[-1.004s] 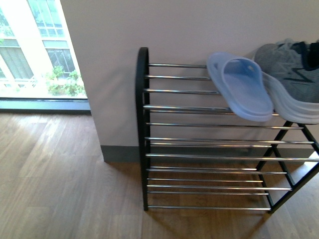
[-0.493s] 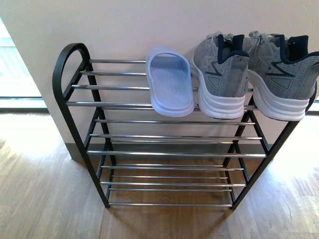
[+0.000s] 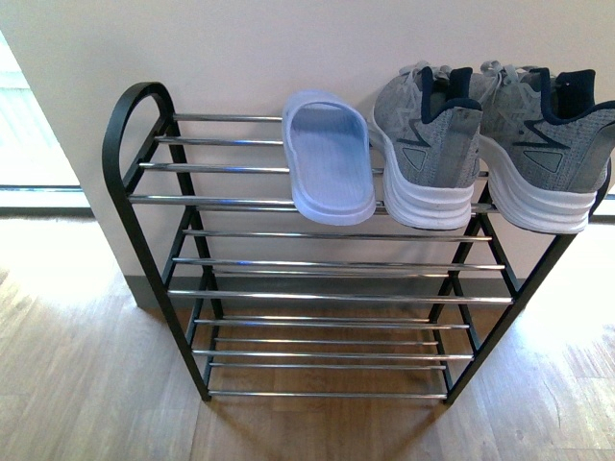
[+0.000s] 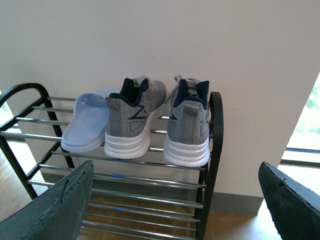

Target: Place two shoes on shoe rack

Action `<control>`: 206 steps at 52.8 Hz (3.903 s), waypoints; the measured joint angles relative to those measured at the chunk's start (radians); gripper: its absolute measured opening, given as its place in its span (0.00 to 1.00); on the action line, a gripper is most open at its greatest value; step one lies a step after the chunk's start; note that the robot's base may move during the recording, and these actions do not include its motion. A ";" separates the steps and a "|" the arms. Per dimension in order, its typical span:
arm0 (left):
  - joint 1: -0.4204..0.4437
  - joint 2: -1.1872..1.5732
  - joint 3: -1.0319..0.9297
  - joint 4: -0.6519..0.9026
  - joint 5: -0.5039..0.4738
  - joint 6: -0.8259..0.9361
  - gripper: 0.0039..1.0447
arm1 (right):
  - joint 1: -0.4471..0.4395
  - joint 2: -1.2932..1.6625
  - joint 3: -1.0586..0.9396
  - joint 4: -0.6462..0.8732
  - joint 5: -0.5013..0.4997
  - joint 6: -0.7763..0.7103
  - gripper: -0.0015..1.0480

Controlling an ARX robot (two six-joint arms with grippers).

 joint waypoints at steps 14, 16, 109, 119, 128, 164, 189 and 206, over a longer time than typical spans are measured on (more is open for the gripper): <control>-0.032 0.514 0.345 0.073 0.147 -0.124 0.01 | 0.000 0.000 0.000 0.000 0.000 0.000 0.91; -0.039 0.570 0.388 0.062 0.160 -0.130 0.01 | 0.000 0.000 0.000 0.000 0.000 0.000 0.91; -0.275 1.524 1.445 -0.421 0.025 0.046 0.21 | 0.000 0.000 0.000 0.000 0.000 0.000 0.91; -0.275 1.499 1.420 -0.381 0.045 0.014 0.48 | 0.000 0.000 0.000 0.000 0.000 0.000 0.91; -0.278 1.445 1.381 -0.348 0.050 -0.004 0.71 | 0.000 0.000 0.000 0.000 0.000 0.000 0.91; -0.280 0.932 0.818 0.068 -0.042 -0.058 0.91 | 0.000 0.000 0.000 0.000 0.000 0.000 0.91; -0.222 0.132 0.243 -0.036 -0.251 -0.154 0.91 | 0.000 0.000 0.000 0.000 0.000 0.000 0.91; -0.072 -0.183 0.101 -0.093 -0.088 -0.274 0.88 | 0.000 0.000 0.000 0.000 0.000 0.000 0.91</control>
